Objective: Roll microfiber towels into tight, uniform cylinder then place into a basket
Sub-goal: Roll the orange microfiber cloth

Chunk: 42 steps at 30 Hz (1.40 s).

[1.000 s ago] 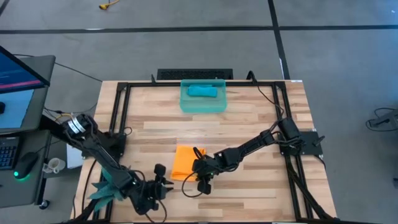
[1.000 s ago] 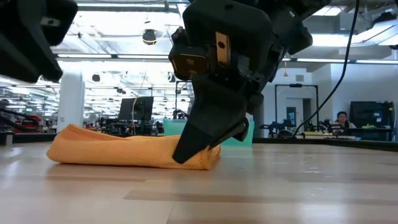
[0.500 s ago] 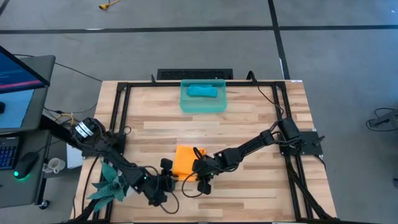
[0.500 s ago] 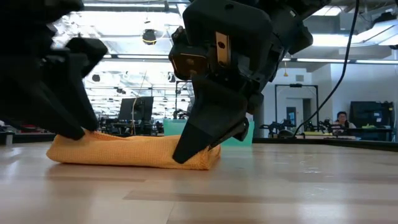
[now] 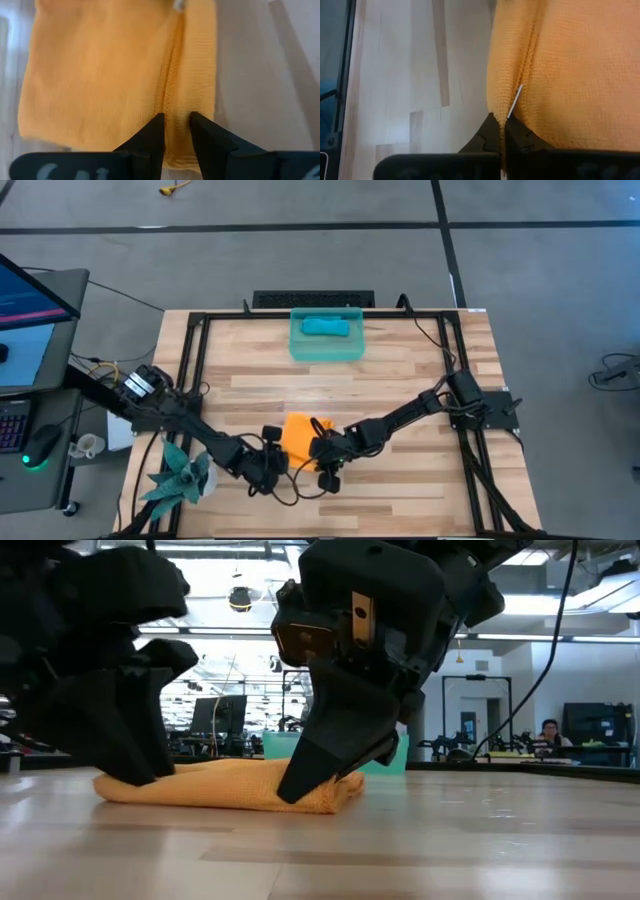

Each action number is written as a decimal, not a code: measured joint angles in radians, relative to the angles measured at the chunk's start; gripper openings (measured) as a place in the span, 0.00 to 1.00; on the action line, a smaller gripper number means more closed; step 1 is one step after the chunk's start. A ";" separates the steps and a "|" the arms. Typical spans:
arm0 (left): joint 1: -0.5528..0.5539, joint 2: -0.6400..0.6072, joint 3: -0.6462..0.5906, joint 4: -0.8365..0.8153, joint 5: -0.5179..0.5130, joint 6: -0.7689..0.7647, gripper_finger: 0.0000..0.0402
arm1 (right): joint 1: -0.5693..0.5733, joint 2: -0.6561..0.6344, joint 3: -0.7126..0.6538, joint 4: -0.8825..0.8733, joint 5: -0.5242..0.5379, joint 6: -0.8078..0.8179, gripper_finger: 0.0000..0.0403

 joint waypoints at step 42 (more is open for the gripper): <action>-0.019 0.001 0.173 -0.069 0.023 -0.115 0.22 | 0.085 -0.006 -0.002 -0.006 -0.090 0.083 0.03</action>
